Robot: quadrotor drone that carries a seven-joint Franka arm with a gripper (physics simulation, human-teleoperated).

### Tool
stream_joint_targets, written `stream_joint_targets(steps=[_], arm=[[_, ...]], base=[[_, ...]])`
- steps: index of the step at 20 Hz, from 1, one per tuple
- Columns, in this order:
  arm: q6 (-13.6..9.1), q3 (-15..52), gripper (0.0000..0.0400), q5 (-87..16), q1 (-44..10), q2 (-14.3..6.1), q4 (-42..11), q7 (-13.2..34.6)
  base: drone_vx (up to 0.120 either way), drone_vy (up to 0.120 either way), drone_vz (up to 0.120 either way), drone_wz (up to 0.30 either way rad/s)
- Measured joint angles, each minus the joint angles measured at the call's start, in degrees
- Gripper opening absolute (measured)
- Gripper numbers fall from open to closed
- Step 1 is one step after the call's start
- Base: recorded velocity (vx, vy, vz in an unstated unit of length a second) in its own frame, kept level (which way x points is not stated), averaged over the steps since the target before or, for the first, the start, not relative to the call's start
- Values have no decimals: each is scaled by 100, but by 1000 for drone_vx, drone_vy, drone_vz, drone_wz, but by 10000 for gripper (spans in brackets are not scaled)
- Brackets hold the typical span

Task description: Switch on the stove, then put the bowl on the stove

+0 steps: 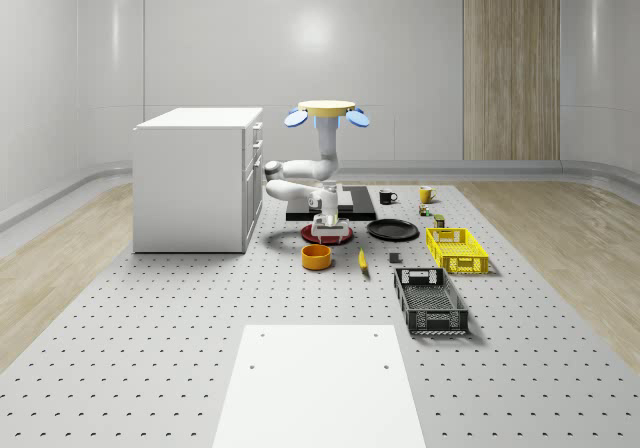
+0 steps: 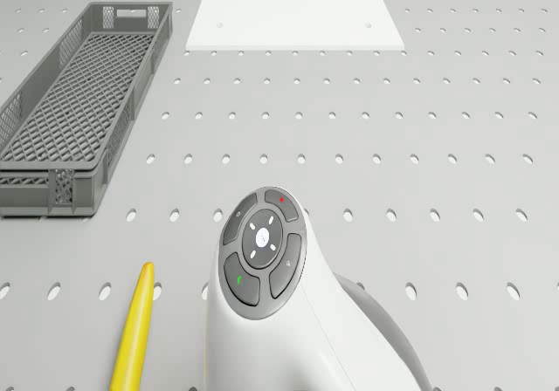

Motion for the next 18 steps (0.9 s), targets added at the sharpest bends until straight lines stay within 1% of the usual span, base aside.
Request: stream_joint_targets(steps=[5,7,10,18], arm=[[5,1,400,2,-2,-5,0,2],[7,1,400,3,-3,-7,1,2],[9,2,400,5,-4,-10,1,3],[116,-220,400,-203,-42,-18,85,-6]], base=[[120,0,-112,0],[0,0,-40,0],[0,0,-107,0],[0,0,0,0]])
